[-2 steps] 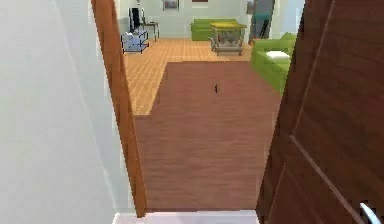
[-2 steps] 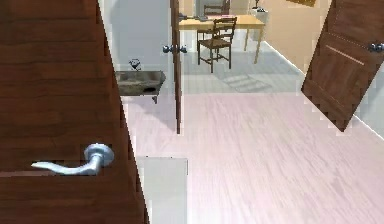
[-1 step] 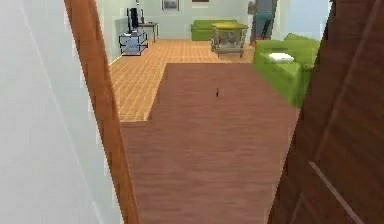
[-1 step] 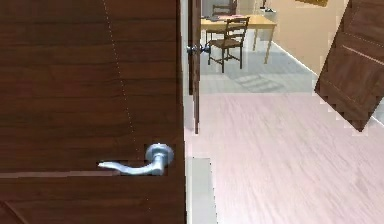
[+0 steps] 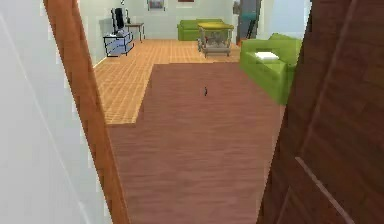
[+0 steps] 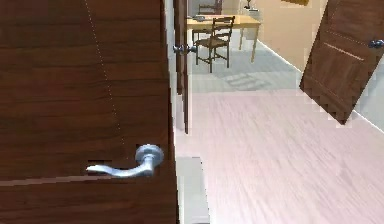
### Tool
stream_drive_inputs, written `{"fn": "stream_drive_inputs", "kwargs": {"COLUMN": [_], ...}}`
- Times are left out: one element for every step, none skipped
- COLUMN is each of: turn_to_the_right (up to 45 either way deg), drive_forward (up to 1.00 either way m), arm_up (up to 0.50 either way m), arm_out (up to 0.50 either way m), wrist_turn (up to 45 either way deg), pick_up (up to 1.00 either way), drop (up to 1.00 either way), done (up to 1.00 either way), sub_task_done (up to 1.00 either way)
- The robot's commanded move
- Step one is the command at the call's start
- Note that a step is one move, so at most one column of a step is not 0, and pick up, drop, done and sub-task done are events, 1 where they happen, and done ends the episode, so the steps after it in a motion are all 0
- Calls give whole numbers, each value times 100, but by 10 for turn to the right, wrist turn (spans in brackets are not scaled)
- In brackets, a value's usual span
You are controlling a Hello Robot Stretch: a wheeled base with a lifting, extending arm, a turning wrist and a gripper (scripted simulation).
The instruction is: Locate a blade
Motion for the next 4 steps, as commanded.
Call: {"fn": "stream_drive_inputs", "kwargs": {"turn_to_the_right": [0,0,0,60], "drive_forward": [100,100,100,0], "arm_up": [0,0,0,0], "arm_out": [0,0,0,0], "wrist_turn": [0,0,0,0], "pick_up": [0,0,0,0], "drop": [0,0,0,0], "done": [0,0,0,0], "sub_task_done": [0,0,0,0]}}
